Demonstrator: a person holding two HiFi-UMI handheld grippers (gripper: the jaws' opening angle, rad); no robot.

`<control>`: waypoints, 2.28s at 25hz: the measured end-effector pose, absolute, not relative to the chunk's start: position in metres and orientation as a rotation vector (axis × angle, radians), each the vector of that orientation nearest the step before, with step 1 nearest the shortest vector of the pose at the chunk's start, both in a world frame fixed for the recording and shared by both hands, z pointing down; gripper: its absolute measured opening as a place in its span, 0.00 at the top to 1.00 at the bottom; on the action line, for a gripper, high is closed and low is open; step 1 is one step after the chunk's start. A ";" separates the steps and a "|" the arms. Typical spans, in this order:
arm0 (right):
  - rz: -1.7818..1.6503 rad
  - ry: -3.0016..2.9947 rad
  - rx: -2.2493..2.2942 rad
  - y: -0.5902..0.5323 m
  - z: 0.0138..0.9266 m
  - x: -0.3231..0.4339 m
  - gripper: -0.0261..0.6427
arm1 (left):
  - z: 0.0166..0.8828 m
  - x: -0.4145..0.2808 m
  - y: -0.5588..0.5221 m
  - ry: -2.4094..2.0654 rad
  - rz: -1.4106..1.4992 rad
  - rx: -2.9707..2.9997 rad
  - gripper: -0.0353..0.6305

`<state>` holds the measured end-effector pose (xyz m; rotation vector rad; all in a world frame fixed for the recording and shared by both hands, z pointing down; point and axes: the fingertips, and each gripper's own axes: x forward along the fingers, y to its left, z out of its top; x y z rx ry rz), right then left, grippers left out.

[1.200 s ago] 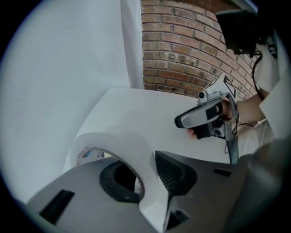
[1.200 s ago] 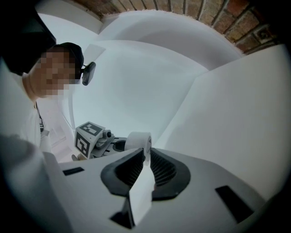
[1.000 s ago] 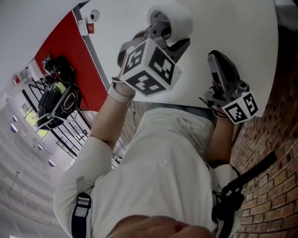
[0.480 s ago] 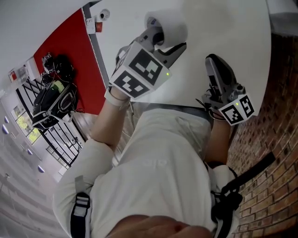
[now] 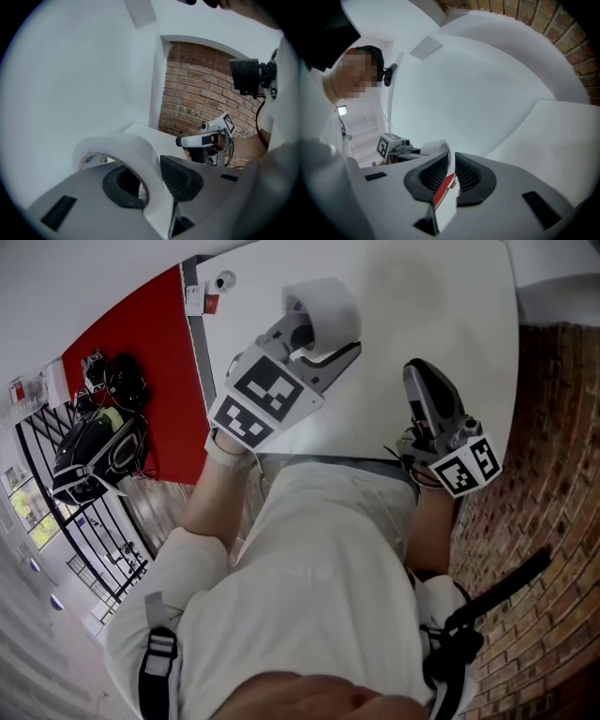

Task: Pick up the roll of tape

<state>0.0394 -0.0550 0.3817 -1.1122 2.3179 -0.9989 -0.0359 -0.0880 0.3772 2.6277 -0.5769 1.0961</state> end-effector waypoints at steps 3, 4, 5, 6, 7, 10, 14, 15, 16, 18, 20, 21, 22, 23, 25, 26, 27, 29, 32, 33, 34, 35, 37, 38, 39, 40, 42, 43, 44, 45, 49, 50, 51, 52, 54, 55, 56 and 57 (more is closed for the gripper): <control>-0.965 2.340 -1.115 -0.052 0.364 0.034 0.87 | 0.356 -0.044 -0.082 -0.596 1.011 2.640 0.78; -0.954 2.349 -1.116 -0.051 0.357 0.032 0.87 | 0.351 -0.048 -0.081 -0.603 0.994 2.642 0.78; -0.941 2.359 -1.116 -0.049 0.351 0.030 0.87 | 0.346 -0.051 -0.079 -0.610 0.981 2.644 0.78; -0.926 2.370 -1.118 -0.049 0.345 0.028 0.87 | 0.343 -0.055 -0.078 -0.617 0.971 2.646 0.78; -0.909 2.382 -1.120 -0.048 0.338 0.026 0.87 | 0.339 -0.059 -0.076 -0.624 0.958 2.648 0.78; -0.860 2.416 -1.120 -0.046 0.318 0.019 0.87 | 0.326 -0.074 -0.070 -0.642 0.901 2.630 0.78; -0.796 2.454 -1.133 -0.041 0.294 0.013 0.87 | 0.306 -0.087 -0.062 -0.664 0.796 2.631 0.78; -0.779 2.464 -1.137 -0.039 0.289 0.012 0.87 | 0.303 -0.090 -0.060 -0.665 0.771 2.637 0.78; -0.760 2.476 -1.141 -0.037 0.285 0.010 0.87 | 0.299 -0.092 -0.057 -0.664 0.746 2.645 0.78; -0.723 2.503 -1.147 -0.033 0.276 0.006 0.87 | 0.295 -0.098 -0.050 -0.662 0.708 2.656 0.78; -0.691 2.526 -1.143 -0.030 0.266 -0.001 0.87 | 0.289 -0.108 -0.044 -0.672 0.678 2.660 0.78; -0.677 2.531 -1.142 -0.029 0.260 -0.004 0.87 | 0.286 -0.113 -0.042 -0.677 0.661 2.659 0.78; -0.662 2.532 -1.144 -0.027 0.253 -0.006 0.87 | 0.282 -0.117 -0.039 -0.679 0.643 2.660 0.78; -0.649 2.532 -1.151 -0.024 0.248 -0.007 0.87 | 0.279 -0.121 -0.036 -0.678 0.626 2.661 0.78; -0.623 2.539 -1.165 -0.018 0.237 -0.008 0.87 | 0.273 -0.125 -0.030 -0.676 0.598 2.669 0.78; -0.610 2.548 -1.169 -0.016 0.232 -0.010 0.87 | 0.269 -0.127 -0.028 -0.677 0.584 2.675 0.78; -0.595 2.561 -1.171 -0.014 0.227 -0.012 0.87 | 0.266 -0.129 -0.026 -0.677 0.567 2.680 0.78; -0.560 2.590 -1.174 -0.010 0.216 -0.017 0.87 | 0.258 -0.134 -0.024 -0.677 0.525 2.690 0.78; -0.513 2.608 -1.192 -0.004 0.202 -0.021 0.87 | 0.251 -0.142 -0.018 -0.678 0.498 2.705 0.78; -0.503 2.606 -1.198 -0.002 0.198 -0.022 0.87 | 0.250 -0.145 -0.014 -0.677 0.495 2.708 0.78; -0.494 2.605 -1.203 0.001 0.194 -0.023 0.87 | 0.248 -0.147 -0.011 -0.675 0.487 2.710 0.78; -0.486 2.606 -1.207 0.004 0.191 -0.024 0.87 | 0.246 -0.149 -0.008 -0.672 0.470 2.710 0.78; -0.464 2.611 -1.213 0.007 0.184 -0.026 0.87 | 0.239 -0.153 -0.005 -0.665 0.421 2.712 0.78; -0.452 2.615 -1.212 0.007 0.180 -0.027 0.87 | 0.235 -0.154 -0.004 -0.663 0.394 2.715 0.78; -0.442 2.619 -1.209 0.006 0.177 -0.027 0.87 | 0.231 -0.155 -0.004 -0.663 0.368 2.717 0.78; -0.435 2.623 -1.203 0.006 0.174 -0.028 0.87 | 0.227 -0.156 -0.003 -0.664 0.339 2.718 0.78; -0.420 2.636 -1.185 0.007 0.167 -0.031 0.87 | 0.217 -0.158 -0.002 -0.663 0.273 2.715 0.78; -0.410 2.643 -1.173 0.007 0.164 -0.032 0.87 | 0.212 -0.159 -0.001 -0.663 0.236 2.711 0.78; -0.399 2.651 -1.161 0.008 0.160 -0.033 0.87 | 0.206 -0.160 -0.001 -0.665 0.204 2.708 0.78; -0.387 2.658 -1.148 0.008 0.155 -0.033 0.87 | 0.202 -0.160 0.000 -0.671 0.180 2.707 0.78; -0.348 2.669 -1.110 0.012 0.136 -0.028 0.87 | 0.191 -0.155 0.006 -0.712 0.152 2.704 0.78; -0.340 2.673 -1.100 0.012 0.131 -0.027 0.87 | 0.188 -0.155 0.008 -0.715 0.139 2.702 0.78; -0.331 2.679 -1.088 0.013 0.127 -0.026 0.87 | 0.184 -0.154 0.010 -0.716 0.116 2.698 0.78; -0.322 2.686 -1.075 0.014 0.123 -0.026 0.87 | 0.180 -0.153 0.012 -0.716 0.083 2.694 0.78; -0.306 2.697 -1.051 0.016 0.117 -0.025 0.87 | 0.171 -0.151 0.015 -0.708 0.014 2.684 0.78; -0.301 2.701 -1.040 0.018 0.115 -0.025 0.87 | 0.167 -0.150 0.017 -0.702 -0.014 2.681 0.78; -0.297 2.706 -1.028 0.019 0.113 -0.025 0.87 | 0.164 -0.149 0.019 -0.698 -0.038 2.678 0.78; -0.293 2.711 -1.014 0.020 0.111 -0.025 0.87 | 0.160 -0.148 0.020 -0.698 -0.060 2.676 0.78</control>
